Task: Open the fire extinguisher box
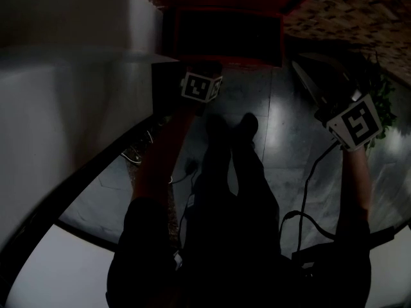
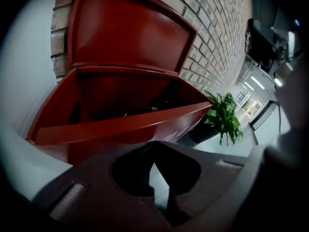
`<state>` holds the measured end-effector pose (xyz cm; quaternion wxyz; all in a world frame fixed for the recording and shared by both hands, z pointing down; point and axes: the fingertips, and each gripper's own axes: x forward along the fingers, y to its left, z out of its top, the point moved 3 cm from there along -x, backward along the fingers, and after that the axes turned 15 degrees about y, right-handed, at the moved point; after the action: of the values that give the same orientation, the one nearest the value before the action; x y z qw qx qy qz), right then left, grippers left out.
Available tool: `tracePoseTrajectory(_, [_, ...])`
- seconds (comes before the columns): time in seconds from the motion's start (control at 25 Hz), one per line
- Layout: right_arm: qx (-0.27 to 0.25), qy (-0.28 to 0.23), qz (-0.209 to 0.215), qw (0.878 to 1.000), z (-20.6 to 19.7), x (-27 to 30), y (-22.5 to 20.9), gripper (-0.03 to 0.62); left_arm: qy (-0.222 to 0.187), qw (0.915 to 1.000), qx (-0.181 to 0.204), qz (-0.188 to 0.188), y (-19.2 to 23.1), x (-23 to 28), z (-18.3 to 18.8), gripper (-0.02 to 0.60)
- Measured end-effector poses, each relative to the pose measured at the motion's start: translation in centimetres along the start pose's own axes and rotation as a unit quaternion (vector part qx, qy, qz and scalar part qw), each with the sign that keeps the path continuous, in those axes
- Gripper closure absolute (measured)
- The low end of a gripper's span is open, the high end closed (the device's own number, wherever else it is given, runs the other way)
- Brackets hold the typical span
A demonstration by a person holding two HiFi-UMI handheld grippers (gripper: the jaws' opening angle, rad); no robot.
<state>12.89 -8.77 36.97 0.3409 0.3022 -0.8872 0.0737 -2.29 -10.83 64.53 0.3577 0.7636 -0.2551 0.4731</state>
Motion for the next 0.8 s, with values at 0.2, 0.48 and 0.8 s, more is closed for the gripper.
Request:
tracePoseTrajectory(0.2, [-0.006, 0.002, 0.0, 1.0, -0.3, -0.9, 0.5, 0.592, -0.009, 0.9998, -0.002, -0.017, -1.3, 0.3, 0.7, 0.58])
tracePoseTrajectory(0.48, [-0.014, 0.004, 0.0, 1.0, 0.2, -2.1, 1.7, 0.592, -0.01, 0.9997, 0.002, -0.024, -0.6, -0.1, 0.4, 0.581])
tracePoseTrajectory(0.8, [-0.007, 0.013, -0.012, 1.0, -0.4, -3.4, 3.4, 0.592, -0.016, 0.9994, -0.031, -0.003, 2.9, -1.4, -1.2, 0.581])
